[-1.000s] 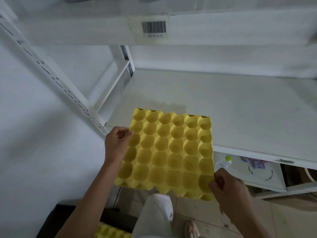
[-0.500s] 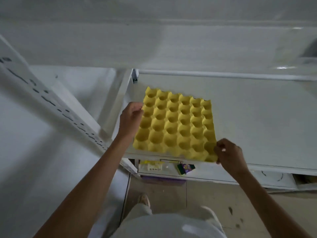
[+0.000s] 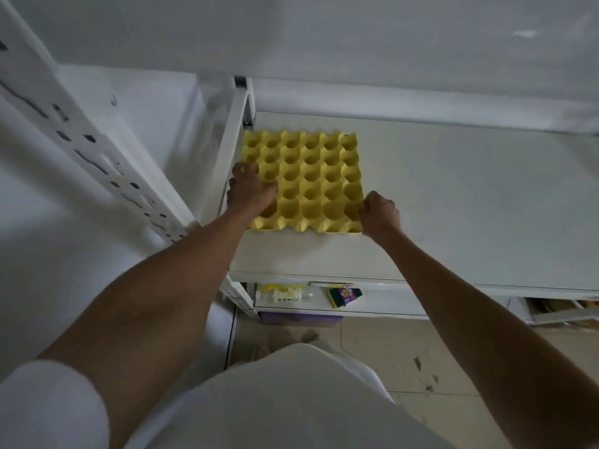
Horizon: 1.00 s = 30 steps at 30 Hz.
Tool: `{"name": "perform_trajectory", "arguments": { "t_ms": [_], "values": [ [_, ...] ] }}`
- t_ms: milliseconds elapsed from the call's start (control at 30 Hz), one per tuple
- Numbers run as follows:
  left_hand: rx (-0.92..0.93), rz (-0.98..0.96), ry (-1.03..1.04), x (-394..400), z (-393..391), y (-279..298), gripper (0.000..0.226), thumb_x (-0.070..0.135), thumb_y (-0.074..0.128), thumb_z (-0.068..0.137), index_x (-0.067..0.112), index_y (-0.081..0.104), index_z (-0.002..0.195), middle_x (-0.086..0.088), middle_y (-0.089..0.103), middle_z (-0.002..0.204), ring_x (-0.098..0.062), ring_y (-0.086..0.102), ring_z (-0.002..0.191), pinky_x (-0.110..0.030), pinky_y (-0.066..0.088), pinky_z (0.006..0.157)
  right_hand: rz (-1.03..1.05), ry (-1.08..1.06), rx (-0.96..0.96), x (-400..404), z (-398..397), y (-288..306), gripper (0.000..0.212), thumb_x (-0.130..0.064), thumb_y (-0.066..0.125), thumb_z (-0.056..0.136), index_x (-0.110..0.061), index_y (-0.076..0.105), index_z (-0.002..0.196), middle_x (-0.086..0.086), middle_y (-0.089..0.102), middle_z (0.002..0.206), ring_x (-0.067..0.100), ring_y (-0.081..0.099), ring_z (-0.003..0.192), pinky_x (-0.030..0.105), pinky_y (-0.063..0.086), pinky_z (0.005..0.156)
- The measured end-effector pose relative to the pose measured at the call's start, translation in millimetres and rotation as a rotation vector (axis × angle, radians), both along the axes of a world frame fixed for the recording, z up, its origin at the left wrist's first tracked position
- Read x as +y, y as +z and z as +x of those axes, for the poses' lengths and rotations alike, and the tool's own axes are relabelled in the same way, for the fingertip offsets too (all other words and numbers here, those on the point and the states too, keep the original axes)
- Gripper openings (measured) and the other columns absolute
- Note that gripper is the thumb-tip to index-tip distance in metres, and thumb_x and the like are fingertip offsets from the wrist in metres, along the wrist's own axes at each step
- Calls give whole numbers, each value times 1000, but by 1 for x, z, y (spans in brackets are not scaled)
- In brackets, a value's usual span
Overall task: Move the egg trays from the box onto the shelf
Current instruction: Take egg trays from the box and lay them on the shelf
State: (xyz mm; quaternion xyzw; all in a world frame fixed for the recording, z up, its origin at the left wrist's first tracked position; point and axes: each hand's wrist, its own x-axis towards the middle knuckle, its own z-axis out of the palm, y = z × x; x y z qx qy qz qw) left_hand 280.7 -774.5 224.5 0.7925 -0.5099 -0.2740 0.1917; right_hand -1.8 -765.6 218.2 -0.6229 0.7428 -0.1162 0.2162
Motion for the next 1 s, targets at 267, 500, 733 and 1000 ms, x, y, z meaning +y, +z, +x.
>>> {"name": "perform_trajectory", "arguments": {
  "t_ms": [267, 500, 733, 1000],
  "values": [
    [99, -109, 23, -24, -2, 4, 84, 46, 62, 89, 17, 28, 161, -13, 45, 157, -38, 51, 141, -53, 45, 112, 92, -15, -143, -2, -12, 7, 20, -25, 50, 93, -9, 57, 104, 12, 67, 93, 36, 70, 85, 41, 60, 66],
    [-53, -217, 0, 29, -53, 27, 71, 42, 61, 99, 11, 39, 158, -14, 50, 157, -35, 51, 143, -48, 45, 111, -252, 243, -51, 24, -63, 34, 29, -28, 53, 96, -17, 59, 122, 5, 62, 119, 29, 62, 109, 41, 56, 79],
    [-205, -313, 425, 206, -190, 12, 58, 33, 54, 106, 5, 45, 156, -13, 45, 163, -30, 39, 154, -42, 40, 122, -551, 1046, -444, 137, -63, 44, 28, -11, 58, 82, -17, 68, 107, -2, 63, 111, 20, 55, 108, 29, 43, 88],
    [-179, 86, 1052, 519, -349, -51, 48, 23, 60, 101, 1, 58, 143, -21, 52, 153, -40, 47, 145, -51, 46, 112, -141, 1726, -23, 315, -91, -33, 38, -23, 53, 79, -7, 64, 112, 11, 64, 117, 33, 57, 116, 45, 43, 97]
  ]
}}
